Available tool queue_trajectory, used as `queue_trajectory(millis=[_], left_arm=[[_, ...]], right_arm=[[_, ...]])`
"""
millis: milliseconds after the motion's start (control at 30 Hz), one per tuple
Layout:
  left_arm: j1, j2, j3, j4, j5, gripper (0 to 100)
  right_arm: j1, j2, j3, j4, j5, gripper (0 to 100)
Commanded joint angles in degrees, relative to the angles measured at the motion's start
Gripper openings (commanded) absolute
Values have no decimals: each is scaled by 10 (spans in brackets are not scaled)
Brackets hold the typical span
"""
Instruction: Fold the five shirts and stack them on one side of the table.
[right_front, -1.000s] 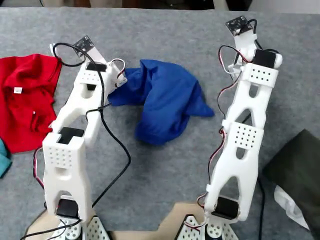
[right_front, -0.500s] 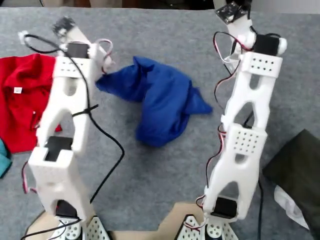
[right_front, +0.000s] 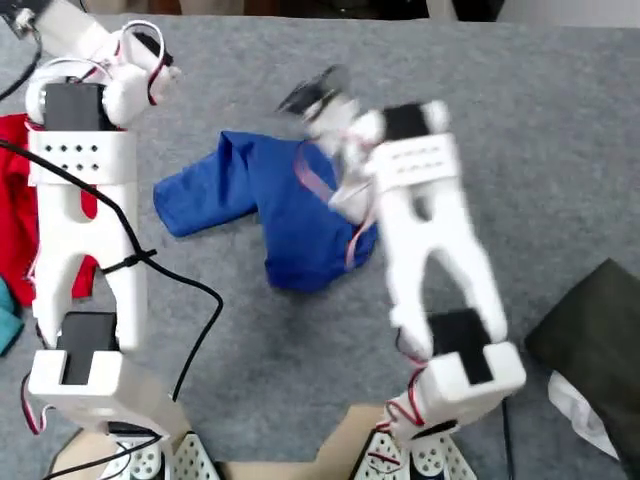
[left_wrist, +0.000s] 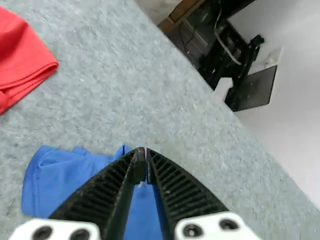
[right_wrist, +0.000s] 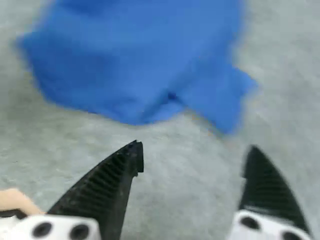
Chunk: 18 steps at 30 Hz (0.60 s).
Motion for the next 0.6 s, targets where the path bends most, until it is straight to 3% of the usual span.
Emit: queue_trajectory(millis=[0,200,367,500,567], left_arm=[[-11,-28,-28,-11,1,20],[-42,-32,-4,4,1,20],[-60,-33,19,4,-22,20],[-61,-33,45,4,-35,20],[-61,-33,59,1,-35,20]], right_arm=[[-49,-43,70,-59,-19,368],[-74,36,95,-160,-57,351],[-68,169,54,-224,-85,178],[-9,247,-31,-215,-118,31],[29,257,-82,-191,-120,5]])
